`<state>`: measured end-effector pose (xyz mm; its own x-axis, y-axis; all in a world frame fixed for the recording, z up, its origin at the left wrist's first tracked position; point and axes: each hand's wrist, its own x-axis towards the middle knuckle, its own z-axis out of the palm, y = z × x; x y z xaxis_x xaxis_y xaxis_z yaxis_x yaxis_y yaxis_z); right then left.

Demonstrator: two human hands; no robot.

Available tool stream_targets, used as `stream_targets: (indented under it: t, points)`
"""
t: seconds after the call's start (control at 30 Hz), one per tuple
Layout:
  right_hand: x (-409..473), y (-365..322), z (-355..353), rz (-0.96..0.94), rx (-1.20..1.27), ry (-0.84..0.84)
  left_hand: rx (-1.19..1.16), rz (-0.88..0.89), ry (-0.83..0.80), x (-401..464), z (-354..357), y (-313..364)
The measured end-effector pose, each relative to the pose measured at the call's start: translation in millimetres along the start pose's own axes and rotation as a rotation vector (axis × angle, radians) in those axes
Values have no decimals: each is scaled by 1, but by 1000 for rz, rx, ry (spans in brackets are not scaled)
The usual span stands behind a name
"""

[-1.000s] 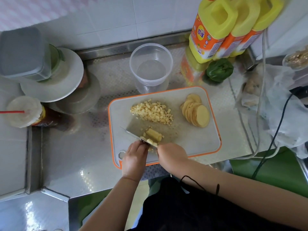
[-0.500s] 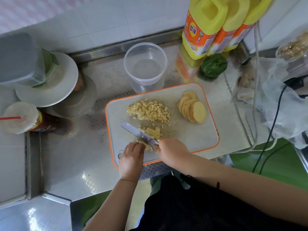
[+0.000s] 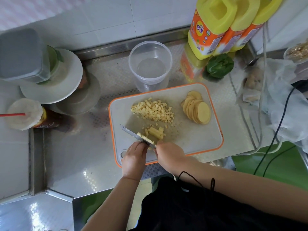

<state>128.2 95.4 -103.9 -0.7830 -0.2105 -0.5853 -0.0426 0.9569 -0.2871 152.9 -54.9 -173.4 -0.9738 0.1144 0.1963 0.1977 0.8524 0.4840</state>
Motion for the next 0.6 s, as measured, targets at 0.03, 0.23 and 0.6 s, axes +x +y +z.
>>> stream_targets:
  t: [0.03, 0.23, 0.6]
  points:
    - [2, 0, -1, 1, 11, 2, 7, 5, 0, 0, -1, 0]
    - [17, 3, -21, 83, 151, -46, 35, -1, -20, 0, -1, 4]
    - [14, 23, -49, 117, 411, 3, 41, -55, -53, 1, 1, 21]
